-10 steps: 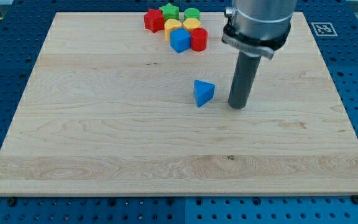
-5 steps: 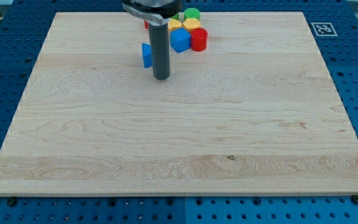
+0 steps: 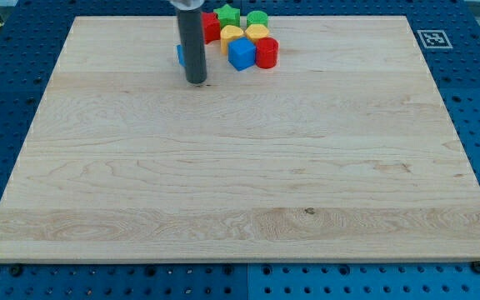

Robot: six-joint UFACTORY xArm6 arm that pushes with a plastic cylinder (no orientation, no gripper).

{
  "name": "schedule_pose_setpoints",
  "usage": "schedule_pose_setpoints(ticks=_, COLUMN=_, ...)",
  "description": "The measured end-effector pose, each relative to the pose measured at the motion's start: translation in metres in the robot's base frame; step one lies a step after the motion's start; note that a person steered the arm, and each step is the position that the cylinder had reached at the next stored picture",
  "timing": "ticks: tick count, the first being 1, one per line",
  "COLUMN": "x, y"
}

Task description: Push the triangle into the group of blocks

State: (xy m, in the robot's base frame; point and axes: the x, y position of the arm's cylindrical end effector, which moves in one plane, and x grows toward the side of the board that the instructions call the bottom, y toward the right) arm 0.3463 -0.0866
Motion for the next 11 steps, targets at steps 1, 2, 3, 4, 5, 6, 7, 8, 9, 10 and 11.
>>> schedule_pose_setpoints(ticks=1, x=-0.002, y=-0.046)
schedule_pose_setpoints(ticks=2, x=-0.021, y=-0.049)
schedule_pose_setpoints(ticks=3, x=-0.035, y=-0.038)
schedule_pose_setpoints(ticks=4, x=-0.044, y=-0.034)
schedule_pose_setpoints(ticks=5, x=-0.053, y=-0.024)
schedule_pose_setpoints(ticks=6, x=-0.050, y=-0.016)
schedule_pose_setpoints(ticks=7, x=-0.032, y=-0.017)
schedule_pose_setpoints(ticks=8, x=-0.031, y=0.025)
schedule_pose_setpoints(ticks=9, x=-0.037, y=0.059)
schedule_pose_setpoints(ticks=10, x=-0.031, y=0.058)
schedule_pose_setpoints(ticks=11, x=-0.022, y=0.053)
